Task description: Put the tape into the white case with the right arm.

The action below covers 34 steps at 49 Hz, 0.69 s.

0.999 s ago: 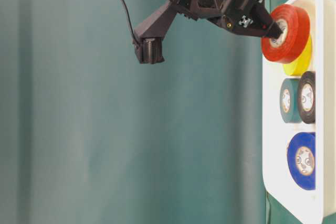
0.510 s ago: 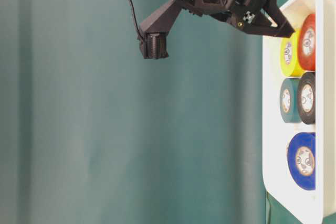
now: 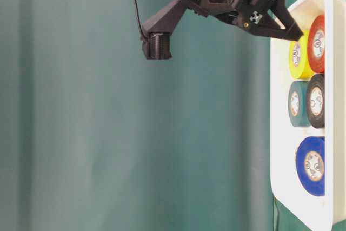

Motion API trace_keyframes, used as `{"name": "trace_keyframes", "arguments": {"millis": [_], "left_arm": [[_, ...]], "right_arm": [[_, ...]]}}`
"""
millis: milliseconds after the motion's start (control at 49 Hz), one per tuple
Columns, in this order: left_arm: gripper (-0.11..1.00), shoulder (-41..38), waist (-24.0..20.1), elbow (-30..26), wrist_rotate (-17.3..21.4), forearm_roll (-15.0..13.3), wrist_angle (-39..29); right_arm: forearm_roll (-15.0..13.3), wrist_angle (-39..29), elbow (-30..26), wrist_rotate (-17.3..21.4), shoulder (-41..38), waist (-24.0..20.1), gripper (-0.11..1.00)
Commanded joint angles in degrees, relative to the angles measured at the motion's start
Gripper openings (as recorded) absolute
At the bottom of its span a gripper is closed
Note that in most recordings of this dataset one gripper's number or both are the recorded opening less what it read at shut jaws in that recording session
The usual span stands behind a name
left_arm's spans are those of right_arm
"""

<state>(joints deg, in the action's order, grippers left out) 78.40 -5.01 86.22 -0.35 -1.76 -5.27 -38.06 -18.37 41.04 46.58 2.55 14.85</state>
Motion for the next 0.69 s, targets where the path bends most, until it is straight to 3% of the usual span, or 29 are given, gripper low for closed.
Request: {"name": "trace_keyframes", "arguments": {"millis": [0,408,673], "left_arm": [[0.00,-0.44,-0.18,-0.62,0.00,0.09,0.53],[0.00,-0.53,-0.09,-0.62,0.00,0.09,0.53],[0.00,-0.53,-0.18,-0.62,0.00,0.09,0.53]], "right_arm": [[-0.18,0.09,0.53,-0.26,3.16,0.00,0.53],[-3.52,1.49,11.60,-0.44,17.75,0.26,0.52],[-3.60,5.89,20.13,-0.44,28.48,2.20,0.52]]}}
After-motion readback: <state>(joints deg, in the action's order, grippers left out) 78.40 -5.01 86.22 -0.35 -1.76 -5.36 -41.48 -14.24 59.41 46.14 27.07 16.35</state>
